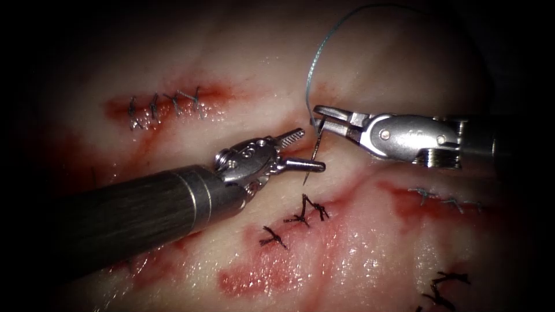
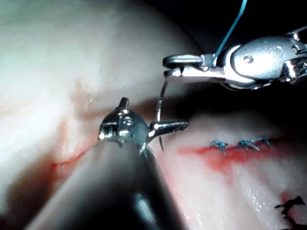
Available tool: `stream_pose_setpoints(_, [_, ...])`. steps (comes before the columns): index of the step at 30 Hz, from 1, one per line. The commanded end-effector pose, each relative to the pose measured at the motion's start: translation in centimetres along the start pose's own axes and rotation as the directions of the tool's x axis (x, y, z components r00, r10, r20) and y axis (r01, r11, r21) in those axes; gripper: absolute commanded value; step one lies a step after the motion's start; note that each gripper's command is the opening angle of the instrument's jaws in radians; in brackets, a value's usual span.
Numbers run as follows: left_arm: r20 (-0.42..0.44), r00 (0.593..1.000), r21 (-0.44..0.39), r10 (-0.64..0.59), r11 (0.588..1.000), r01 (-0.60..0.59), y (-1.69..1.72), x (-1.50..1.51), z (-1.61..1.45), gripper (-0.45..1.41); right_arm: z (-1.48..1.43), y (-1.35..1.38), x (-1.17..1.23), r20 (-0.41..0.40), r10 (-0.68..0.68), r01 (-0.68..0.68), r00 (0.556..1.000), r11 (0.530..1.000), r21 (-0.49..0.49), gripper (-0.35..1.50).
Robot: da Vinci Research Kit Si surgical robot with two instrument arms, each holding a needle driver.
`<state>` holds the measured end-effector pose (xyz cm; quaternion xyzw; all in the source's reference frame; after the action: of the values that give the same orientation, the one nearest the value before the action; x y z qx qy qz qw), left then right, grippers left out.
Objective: Wound Closure
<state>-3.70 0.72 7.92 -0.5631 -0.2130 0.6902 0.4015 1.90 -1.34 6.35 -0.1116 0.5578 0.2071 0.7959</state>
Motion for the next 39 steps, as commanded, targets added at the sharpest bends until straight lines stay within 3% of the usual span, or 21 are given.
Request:
stream_pose_setpoints(1, [-0.001,1.0,0.002,0.018,1.0,-0.018,-0.06,0.02,0.07,1.21,0.06,0.07,-0.1,-0.004,-0.01,0.01,1.0,1.0,0.002,-0.35])
stream_pose_setpoints(9, [0.018,0.987,0.069,0.159,0.985,-0.16,-0.13,-0.09,0.0,1.25,0.24,0.2,-0.48,-0.051,-0.062,0.067,0.997,0.993,0.092,-0.35])
stream_pose_setpoints(12, [0.085,0.976,0.089,0.203,0.974,-0.21,-0.2,-0.18,0.02,1.25,0.32,0.22,-0.56,-0.068,-0.114,0.121,0.991,0.986,0.115,-0.35])
stream_pose_setpoints(14, [0.166,0.949,0.094,0.27,0.953,-0.287,-0.38,-0.34,0.04,1.15,0.39,0.25,-0.57,-0.085,-0.163,0.174,0.983,0.976,0.133,-0.35])
stream_pose_setpoints(20, [0.264,0.917,0.075,0.3,0.941,-0.33,-0.6,-0.66,0.07,1.01,0.48,0.27,-0.63,-0.054,-0.179,0.186,0.982,0.965,0.183,-0.35])
stream_pose_setpoints(23, [0.346,0.868,0.047,0.356,0.917,-0.395,-0.63,-0.83,0.09,0.74,0.54,0.31,-0.72,-0.055,-0.197,0.203,0.979,0.965,0.167,-0.35])
stream_pose_setpoints(25, [0.357,0.858,0.042,0.369,0.911,-0.409,-0.64,-0.87,0.1,0.66,0.55,0.32,-0.73,-0.053,-0.197,0.204,0.979,0.965,0.165,-0.35])
stream_pose_setpoints(26, [0.373,0.827,0.025,0.42,0.887,-0.462,-0.65,-0.99,0.1,-0.06,0.58,0.34,-0.75,-0.056,-0.226,0.233,0.972,0.959,0.159,-0.35])
stream_pose_setpoints(27, [0.373,0.827,0.025,0.42,0.887,-0.462,-0.65,-0.99,0.1,-0.06,0.58,0.34,-0.75,-0.056,-0.226,0.233,0.972,0.959,0.159,-0.35])
stream_pose_setpoints(29, [0.378,0.814,0.019,0.44,0.876,-0.482,-0.67,-1.05,0.11,-0.32,0.6,0.34,-0.75,-0.066,-0.248,0.255,0.967,0.955,0.154,-0.35])
stream_pose_setpoints(34, [0.448,0.773,-0.01,0.45,0.867,-0.499,-0.78,-1.21,0.13,-0.42,0.7,0.29,-0.83,-0.109,-0.312,0.325,0.944,0.936,0.135,-0.35])
stream_pose_setpoints(36, [0.486,0.741,-0.033,0.463,0.857,-0.514,-0.89,-1.32,0.1,-0.42,0.81,0.22,-0.93,-0.162,-0.345,0.365,0.925,0.924,0.118,-0.35])
stream_pose_setpoints(39, [0.494,0.735,-0.035,0.465,0.855,-0.517,-0.94,-1.33,0.09,-0.42,0.85,0.19,-0.96,-0.175,-0.353,0.376,0.919,0.918,0.122,-0.35])
